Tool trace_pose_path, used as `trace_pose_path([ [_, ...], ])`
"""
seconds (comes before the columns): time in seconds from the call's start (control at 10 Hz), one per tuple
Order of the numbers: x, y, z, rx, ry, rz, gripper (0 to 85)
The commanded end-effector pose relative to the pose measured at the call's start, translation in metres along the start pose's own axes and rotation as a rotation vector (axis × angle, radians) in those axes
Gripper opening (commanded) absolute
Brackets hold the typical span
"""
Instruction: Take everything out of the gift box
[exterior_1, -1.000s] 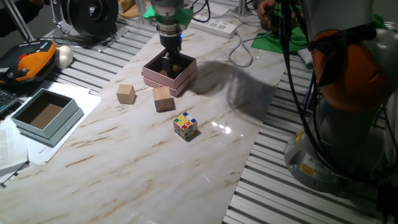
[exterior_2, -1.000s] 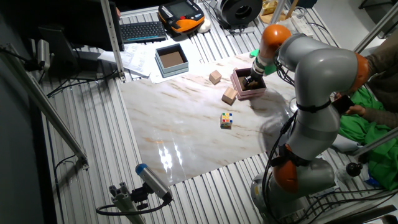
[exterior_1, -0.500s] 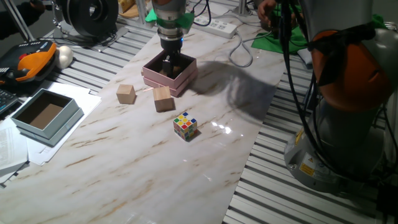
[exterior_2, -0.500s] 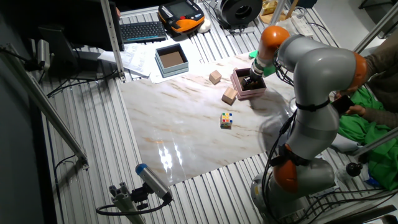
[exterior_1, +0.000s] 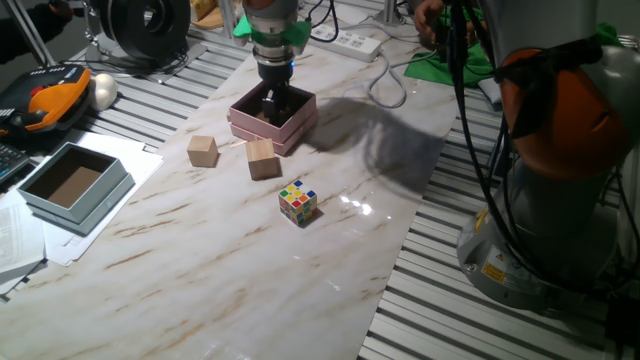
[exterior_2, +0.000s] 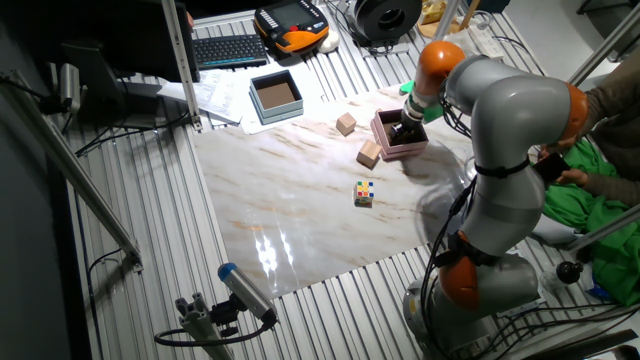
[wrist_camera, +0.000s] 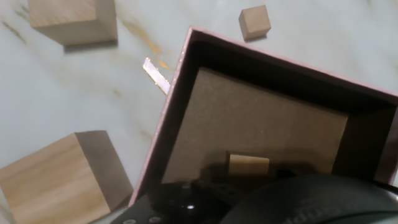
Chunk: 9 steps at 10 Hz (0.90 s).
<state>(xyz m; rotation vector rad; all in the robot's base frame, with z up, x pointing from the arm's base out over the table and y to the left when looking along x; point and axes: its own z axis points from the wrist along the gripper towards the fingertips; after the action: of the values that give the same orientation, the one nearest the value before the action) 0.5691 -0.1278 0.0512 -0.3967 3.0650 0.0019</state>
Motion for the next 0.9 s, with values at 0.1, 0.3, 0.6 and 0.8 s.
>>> trace_pose_path([
  [0.1,0.000,0.000,-0.001,0.000,0.004,-0.018,51.0],
  [0.3,0.000,0.000,-0.002,-0.001,0.014,-0.044,34.0],
  [0.6,0.000,0.000,-0.007,-0.010,0.044,-0.067,0.0],
  [0.8,-0.001,0.003,-0.021,-0.020,0.067,-0.056,0.0],
])
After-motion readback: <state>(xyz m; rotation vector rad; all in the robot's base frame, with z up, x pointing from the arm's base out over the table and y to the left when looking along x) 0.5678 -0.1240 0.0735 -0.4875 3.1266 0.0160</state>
